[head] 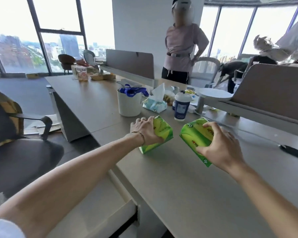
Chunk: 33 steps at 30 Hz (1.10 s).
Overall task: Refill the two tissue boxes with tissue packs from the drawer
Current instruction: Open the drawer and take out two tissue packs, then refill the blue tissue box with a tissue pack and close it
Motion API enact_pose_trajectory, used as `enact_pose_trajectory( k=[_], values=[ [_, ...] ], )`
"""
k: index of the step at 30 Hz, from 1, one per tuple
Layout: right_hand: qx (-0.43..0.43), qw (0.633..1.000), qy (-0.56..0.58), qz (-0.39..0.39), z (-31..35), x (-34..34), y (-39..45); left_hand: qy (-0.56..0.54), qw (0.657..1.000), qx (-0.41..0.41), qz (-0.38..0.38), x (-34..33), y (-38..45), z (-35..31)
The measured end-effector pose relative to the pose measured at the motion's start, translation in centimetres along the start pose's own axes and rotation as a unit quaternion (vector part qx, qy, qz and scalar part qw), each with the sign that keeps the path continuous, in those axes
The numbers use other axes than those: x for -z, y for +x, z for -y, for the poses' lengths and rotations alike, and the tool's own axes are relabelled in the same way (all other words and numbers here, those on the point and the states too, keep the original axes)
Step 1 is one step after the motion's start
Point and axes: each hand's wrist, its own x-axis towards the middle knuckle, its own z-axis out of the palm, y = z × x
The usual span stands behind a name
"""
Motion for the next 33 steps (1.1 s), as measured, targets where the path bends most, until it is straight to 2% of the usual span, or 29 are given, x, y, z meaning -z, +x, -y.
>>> enact_pose_trajectory(
  k=[4,11,19,23,27,33],
  values=[
    [-0.016,1.000,-0.013,0.016,-2.2,-0.7,2.1,0.046,0.998,0.020,0.048,-1.7,2.5,-1.4],
    [-0.032,0.997,-0.024,0.070,-4.5,-2.7,5.0,0.059,0.997,0.011,0.045,-2.5,3.4,-2.4],
    [0.003,0.993,-0.059,0.104,-6.0,-4.4,6.4,0.005,0.995,-0.071,-0.068,-3.2,2.2,-5.3],
    [0.034,0.994,-0.053,0.092,-6.2,-3.7,6.0,-0.037,0.988,-0.115,-0.093,-4.0,1.7,-8.4],
    [0.052,0.998,-0.017,0.045,-7.4,-0.9,4.7,-0.080,0.981,-0.147,-0.098,-4.4,1.1,-12.5],
    [0.032,0.999,-0.032,-0.027,-12.1,5.3,1.2,-0.122,0.969,-0.197,-0.083,-5.6,0.2,-20.1]
  ],
)
